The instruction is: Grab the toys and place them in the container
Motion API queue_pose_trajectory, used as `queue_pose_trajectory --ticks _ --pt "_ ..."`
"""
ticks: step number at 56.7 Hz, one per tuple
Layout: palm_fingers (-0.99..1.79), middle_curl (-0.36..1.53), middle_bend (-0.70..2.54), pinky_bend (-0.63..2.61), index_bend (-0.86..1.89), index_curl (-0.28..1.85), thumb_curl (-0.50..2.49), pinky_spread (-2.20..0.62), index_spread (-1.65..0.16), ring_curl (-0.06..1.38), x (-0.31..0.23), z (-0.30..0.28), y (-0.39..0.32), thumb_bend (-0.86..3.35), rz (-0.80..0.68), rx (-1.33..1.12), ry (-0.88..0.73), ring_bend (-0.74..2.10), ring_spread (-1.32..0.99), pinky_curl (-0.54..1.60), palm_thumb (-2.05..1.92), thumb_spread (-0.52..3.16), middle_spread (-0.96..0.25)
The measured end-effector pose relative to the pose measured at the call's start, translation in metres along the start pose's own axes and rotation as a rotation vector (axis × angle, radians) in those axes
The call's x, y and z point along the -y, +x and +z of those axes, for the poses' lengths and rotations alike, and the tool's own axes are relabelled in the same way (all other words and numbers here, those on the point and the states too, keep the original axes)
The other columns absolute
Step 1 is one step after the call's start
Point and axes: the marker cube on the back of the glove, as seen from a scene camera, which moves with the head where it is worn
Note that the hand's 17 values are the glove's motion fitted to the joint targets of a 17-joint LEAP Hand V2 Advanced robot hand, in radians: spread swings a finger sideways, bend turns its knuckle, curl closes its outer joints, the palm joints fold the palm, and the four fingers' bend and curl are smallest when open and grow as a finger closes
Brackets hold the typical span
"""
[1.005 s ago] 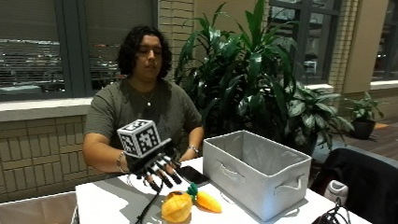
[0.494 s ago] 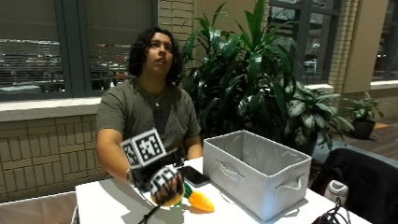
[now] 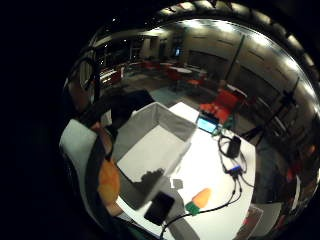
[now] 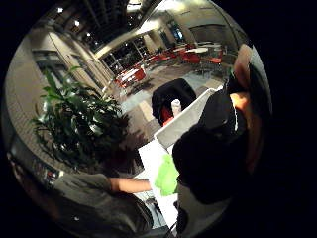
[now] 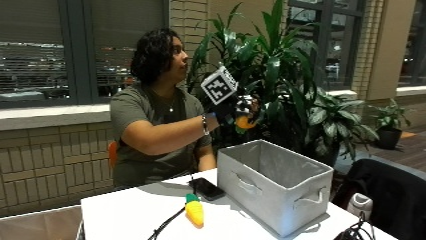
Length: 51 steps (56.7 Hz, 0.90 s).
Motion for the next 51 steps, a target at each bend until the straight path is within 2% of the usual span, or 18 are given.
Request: queue_pose_trajectory --ticks 3,8,10,11,13,14,17,21,24,26,27,28,36,43,51 --pt "1.06 0.67 0.81 1.0 0.34 0.57 0.47 -0.41 -0.35 0.52 0.011 0.021 0.005 0.18 0.032 -0.005 -0.056 1.16 -0.39 0.45 0.24 1.59 -0.35" --pt "0.94 0.66 0.72 1.03 0.31 0.6 0.48 -0.41 -0.36 0.52 0.01 0.054 0.013 0.18 0.031 -0.019 -0.267 1.11 -0.38 0.46 0.22 1.59 -0.34" --pt "0.79 0.65 0.63 1.06 0.31 0.62 0.47 -0.4 -0.36 0.52 0.006 0.057 0.018 0.17 0.032 -0.016 -0.314 1.08 -0.38 0.47 0.2 1.59 -0.34" --pt "0.56 0.62 0.54 1.05 0.3 0.63 0.45 -0.38 -0.36 0.5 0.003 0.057 0.021 0.17 0.036 -0.01 -0.329 1.01 -0.38 0.47 0.18 1.61 -0.33" --pt "0.42 0.61 0.48 1.07 0.34 0.66 0.43 -0.35 -0.37 0.51 -0.002 0.052 0.026 0.15 0.048 0.017 -0.347 0.97 -0.36 0.49 0.13 1.6 -0.32" --pt "0.13 0.57 0.37 1.1 0.33 0.65 0.4 -0.3 -0.37 0.47 -0.005 0.049 0.029 0.09 0.053 0.032 -0.35 0.83 -0.33 0.5 0.05 1.53 -0.29" --pt "-0.12 0.56 0.36 1.12 0.28 0.64 0.36 -0.2 -0.38 0.43 -0.015 0.035 0.041 -0.02 0.075 0.045 -0.328 0.65 -0.25 0.51 -0.08 1.4 -0.24" --pt "-0.03 0.52 0.31 1.1 0.21 0.56 0.33 -0.12 -0.4 0.34 -0.034 0.015 0.066 -0.06 0.136 -0.033 -0.25 0.55 -0.22 0.45 -0.09 1.3 -0.21" --pt "0.56 0.52 0.4 1.04 0.06 0.45 0.32 -0.24 -0.4 0.37 -0.054 0.005 0.094 -0.05 0.218 -0.163 -0.208 0.93 -0.33 0.37 -0.06 1.29 -0.25" --pt "0.76 0.54 0.47 1.05 0.03 0.4 0.31 -0.29 -0.4 0.37 -0.068 0.003 0.112 -0.02 0.271 -0.238 -0.214 1.05 -0.36 0.35 -0.01 1.32 -0.28" --pt "0.73 0.53 0.44 1.05 0.03 0.39 0.31 -0.31 -0.4 0.38 -0.075 0.003 0.12 -0.03 0.296 -0.271 -0.225 1.09 -0.36 0.35 -0.03 1.31 -0.28" --pt "0.84 0.58 0.54 1.09 0.06 0.4 0.32 -0.32 -0.39 0.43 -0.084 0.004 0.127 0.03 0.32 -0.302 -0.237 1.16 -0.37 0.38 0.05 1.36 -0.31" --pt "0.8 0.69 0.68 1.25 0.07 0.35 0.32 -0.39 -0.37 0.61 -0.159 0.025 0.189 0.07 0.5 -0.455 -0.407 1.47 -0.42 0.49 0.16 1.42 -0.39" --pt "0.72 0.8 0.82 1.35 0.13 0.33 0.31 -0.41 -0.37 0.7 -0.223 0.042 0.217 0.06 0.667 -0.4 -0.554 1.61 -0.45 0.56 0.17 1.4 -0.46" --pt "0.57 0.92 0.95 1.44 0.16 0.32 0.33 -0.43 -0.42 0.78 -0.258 0.046 0.237 0.19 0.701 -0.395 -0.649 1.7 -0.51 0.62 0.37 1.56 -0.53"
